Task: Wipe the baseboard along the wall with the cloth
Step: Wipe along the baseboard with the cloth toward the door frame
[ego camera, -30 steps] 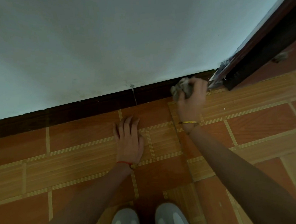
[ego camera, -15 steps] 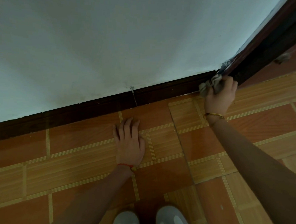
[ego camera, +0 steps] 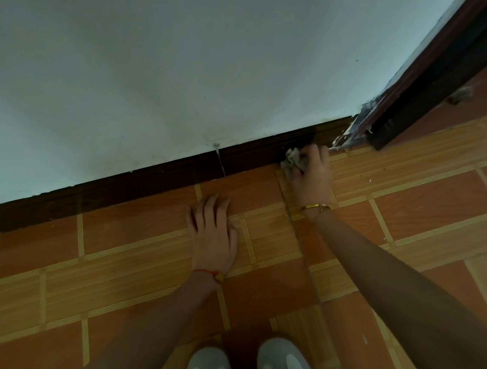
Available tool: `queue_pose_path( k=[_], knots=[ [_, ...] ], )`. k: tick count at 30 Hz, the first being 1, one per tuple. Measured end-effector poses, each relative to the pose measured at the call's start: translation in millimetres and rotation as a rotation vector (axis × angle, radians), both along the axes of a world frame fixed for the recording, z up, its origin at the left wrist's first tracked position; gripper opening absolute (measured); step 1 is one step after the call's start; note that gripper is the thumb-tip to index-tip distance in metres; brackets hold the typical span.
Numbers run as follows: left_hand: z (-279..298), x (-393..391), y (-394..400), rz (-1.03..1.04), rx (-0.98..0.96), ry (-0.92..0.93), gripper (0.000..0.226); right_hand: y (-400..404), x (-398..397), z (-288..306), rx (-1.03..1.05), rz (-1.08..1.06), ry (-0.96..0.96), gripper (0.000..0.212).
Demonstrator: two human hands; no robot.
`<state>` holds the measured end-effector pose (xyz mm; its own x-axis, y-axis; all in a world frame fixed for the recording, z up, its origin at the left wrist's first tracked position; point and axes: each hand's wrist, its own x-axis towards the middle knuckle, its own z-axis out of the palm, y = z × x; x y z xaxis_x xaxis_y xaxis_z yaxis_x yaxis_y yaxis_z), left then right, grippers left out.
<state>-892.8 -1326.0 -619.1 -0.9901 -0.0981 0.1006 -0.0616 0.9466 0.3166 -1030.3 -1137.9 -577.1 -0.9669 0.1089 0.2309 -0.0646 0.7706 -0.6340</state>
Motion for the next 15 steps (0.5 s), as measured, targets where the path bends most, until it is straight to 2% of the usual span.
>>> queue_pose_path(
  k=[6, 11, 15],
  knots=[
    [1, 0, -3, -0.017, 0.011, -0.010, 0.049, 44, -14, 11, 0.001, -0.272, -0.044, 0.037],
    [3, 9, -13, -0.025, 0.000, -0.018, 0.048, 3, -1, 9, 0.025, -0.065, -0.073, 0.033],
    [3, 18, -24, -0.017, -0.022, -0.024, 0.048, -50, 21, 2, -0.050, 0.082, -0.069, 0.031]
  ],
)
